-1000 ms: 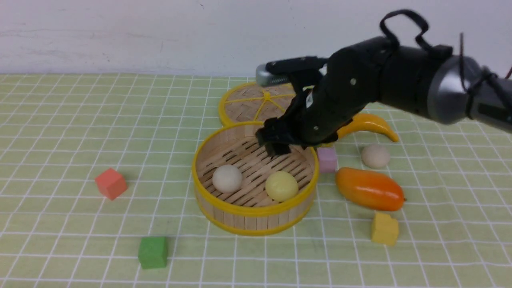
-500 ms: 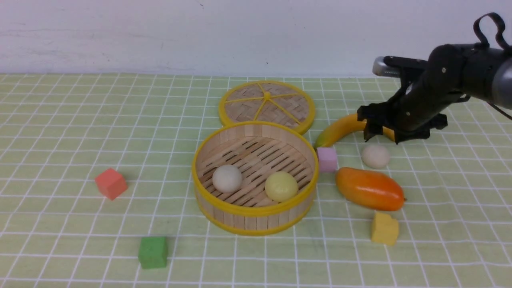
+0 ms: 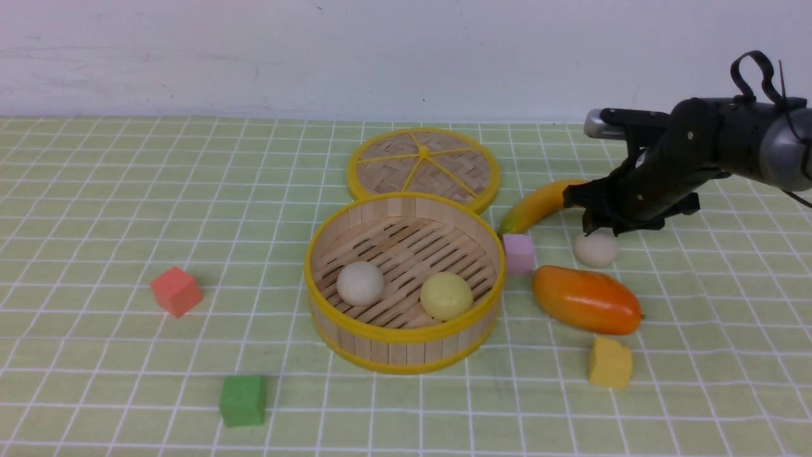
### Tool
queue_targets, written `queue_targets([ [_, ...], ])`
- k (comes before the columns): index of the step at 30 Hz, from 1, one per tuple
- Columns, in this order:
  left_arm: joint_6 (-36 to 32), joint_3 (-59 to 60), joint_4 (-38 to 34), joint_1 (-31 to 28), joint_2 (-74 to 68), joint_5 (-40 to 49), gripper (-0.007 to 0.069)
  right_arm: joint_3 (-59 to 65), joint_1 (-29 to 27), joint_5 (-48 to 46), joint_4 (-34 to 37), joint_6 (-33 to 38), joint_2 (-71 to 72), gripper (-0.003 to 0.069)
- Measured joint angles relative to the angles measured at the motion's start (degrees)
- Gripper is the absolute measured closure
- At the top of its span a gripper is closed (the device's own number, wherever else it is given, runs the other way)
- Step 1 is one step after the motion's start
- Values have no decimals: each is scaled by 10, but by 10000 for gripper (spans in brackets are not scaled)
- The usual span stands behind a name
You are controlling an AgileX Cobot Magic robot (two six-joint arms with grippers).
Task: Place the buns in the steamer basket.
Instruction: Use the right arm to grab a steamed stuffed bun, then use the right arm to put the steamed stuffed bun into the steamer
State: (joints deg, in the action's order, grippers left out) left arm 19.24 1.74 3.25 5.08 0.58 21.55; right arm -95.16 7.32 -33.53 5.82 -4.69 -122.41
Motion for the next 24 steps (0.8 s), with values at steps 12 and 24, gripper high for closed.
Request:
queue_targets([
  [12, 0, 0, 0, 0, 0, 0, 449, -1, -1, -11, 21, 0, -14, 431],
  [24, 0, 0, 0, 0, 0, 0, 438, -69, 10, -73, 134, 90, 23, 649],
])
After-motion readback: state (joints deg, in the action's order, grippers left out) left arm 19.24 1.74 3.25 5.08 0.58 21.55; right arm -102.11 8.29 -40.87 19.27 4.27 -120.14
